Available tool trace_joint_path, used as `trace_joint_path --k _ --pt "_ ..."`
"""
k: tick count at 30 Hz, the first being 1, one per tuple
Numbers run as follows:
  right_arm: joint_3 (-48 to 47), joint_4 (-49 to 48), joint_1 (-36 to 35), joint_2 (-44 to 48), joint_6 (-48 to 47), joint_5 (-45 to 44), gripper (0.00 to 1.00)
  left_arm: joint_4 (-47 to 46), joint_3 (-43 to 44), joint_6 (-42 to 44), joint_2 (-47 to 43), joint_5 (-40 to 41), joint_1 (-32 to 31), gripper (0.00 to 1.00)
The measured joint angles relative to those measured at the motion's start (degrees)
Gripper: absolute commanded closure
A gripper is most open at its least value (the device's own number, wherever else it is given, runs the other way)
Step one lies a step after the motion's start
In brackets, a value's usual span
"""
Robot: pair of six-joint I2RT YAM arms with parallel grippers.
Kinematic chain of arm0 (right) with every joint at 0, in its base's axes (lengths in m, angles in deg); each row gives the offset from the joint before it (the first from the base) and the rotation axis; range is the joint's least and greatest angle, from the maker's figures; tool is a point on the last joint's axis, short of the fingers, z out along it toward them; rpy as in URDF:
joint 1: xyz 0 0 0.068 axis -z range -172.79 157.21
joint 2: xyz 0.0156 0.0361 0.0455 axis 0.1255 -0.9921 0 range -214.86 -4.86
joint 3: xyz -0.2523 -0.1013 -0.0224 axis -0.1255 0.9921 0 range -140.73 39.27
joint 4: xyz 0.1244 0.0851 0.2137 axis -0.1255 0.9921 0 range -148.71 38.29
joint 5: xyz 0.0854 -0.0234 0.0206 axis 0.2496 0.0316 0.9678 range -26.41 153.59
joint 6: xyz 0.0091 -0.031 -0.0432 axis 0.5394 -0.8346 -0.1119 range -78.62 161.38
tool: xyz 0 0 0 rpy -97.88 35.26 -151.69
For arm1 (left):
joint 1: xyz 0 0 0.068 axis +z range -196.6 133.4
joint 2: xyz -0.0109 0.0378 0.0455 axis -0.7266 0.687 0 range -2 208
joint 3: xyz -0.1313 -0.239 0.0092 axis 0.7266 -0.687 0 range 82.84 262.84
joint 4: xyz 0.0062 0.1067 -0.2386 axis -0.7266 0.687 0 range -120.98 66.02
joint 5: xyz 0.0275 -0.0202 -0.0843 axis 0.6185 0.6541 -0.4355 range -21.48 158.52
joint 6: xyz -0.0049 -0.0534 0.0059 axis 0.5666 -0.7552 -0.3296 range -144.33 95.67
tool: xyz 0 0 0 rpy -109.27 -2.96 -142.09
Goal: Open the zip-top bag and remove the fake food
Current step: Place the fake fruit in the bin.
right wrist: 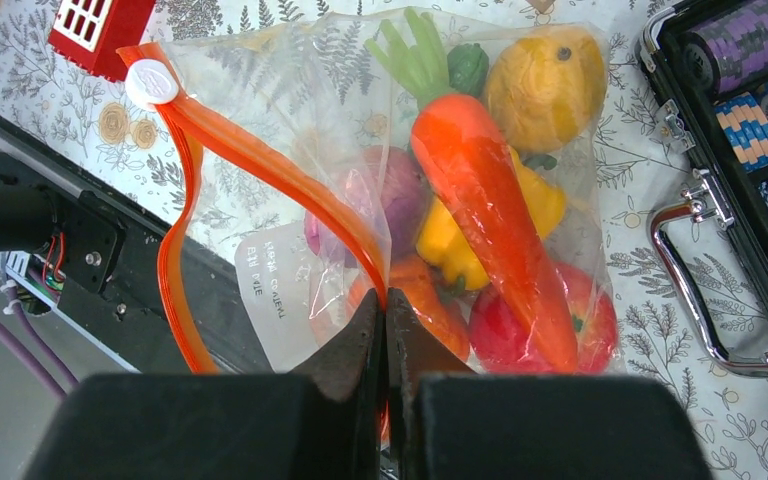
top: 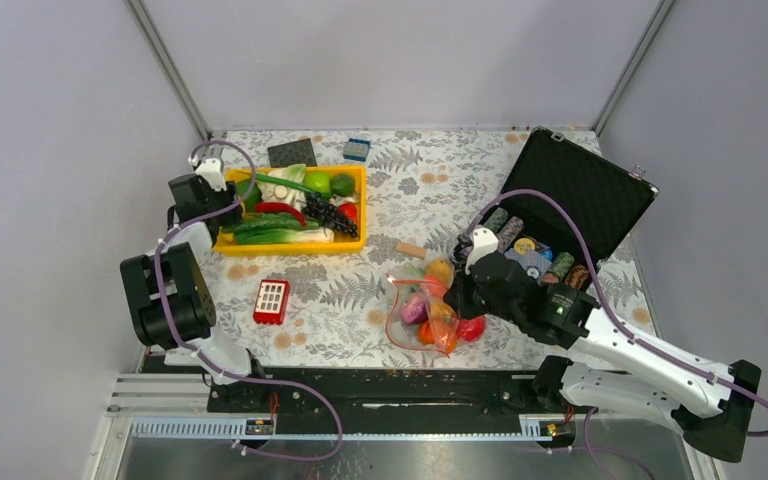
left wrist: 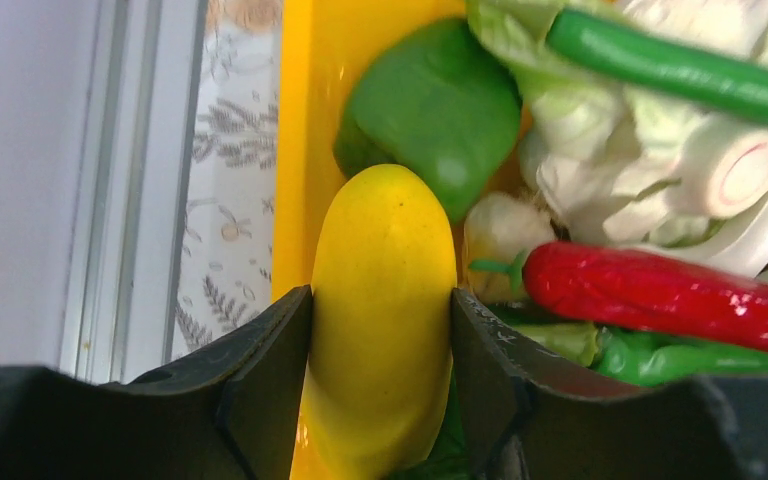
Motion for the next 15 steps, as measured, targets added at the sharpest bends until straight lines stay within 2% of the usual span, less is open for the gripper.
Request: trace_joint_path --k 7,11,15 --pt "0.76 -0.28 0.00 1.38 0.59 0.39 1.00 8.74 1.64 0.17 0.02 2.36 -0.24 0.63" --pt "0.85 -0.31 0.00 1.73 0.87 0.39 1.00 11.28 3.08 0.22 0.04 3.39 -0.50 0.57" --pt "1.38 -0.35 0.00 2.32 1.29 0.42 1.00 11.56 3.19 0.24 0.04 3.87 -0.66 0.45"
